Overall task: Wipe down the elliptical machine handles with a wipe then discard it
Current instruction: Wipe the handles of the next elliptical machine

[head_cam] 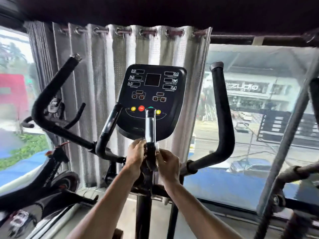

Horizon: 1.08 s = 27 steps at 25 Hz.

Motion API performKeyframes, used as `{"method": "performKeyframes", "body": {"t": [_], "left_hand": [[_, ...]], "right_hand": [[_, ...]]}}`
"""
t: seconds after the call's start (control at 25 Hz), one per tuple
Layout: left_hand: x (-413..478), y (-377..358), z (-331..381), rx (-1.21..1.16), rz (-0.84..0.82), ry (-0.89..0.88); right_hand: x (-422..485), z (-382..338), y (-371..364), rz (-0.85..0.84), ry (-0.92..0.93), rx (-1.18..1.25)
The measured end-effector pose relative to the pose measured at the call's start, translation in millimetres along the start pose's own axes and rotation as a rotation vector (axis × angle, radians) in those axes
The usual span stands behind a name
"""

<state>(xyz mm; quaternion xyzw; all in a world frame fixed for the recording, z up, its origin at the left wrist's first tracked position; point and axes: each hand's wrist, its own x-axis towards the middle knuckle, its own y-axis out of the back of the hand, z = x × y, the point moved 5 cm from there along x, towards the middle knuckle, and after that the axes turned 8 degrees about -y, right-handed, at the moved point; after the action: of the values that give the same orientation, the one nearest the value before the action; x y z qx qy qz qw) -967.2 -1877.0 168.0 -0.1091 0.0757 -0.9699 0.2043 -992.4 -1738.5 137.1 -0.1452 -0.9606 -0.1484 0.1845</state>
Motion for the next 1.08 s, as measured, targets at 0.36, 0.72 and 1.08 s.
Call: {"method": "performKeyframes", "body": {"t": [0.36,0.72,1.08], "left_hand": [[-7,-9,9,0.308,0.083,-0.080],[-23,-26,-42,0.286,0.196,-0.040],[-44,-35,-57,0.218,0.461,-0.104]], "right_hand": [[-7,51,-6,-0.126,0.036,0.101],[31,127,-24,-0.085,0.148,-0.068],[66,213,-51,-0.191,-0.405,-0.073]]}}
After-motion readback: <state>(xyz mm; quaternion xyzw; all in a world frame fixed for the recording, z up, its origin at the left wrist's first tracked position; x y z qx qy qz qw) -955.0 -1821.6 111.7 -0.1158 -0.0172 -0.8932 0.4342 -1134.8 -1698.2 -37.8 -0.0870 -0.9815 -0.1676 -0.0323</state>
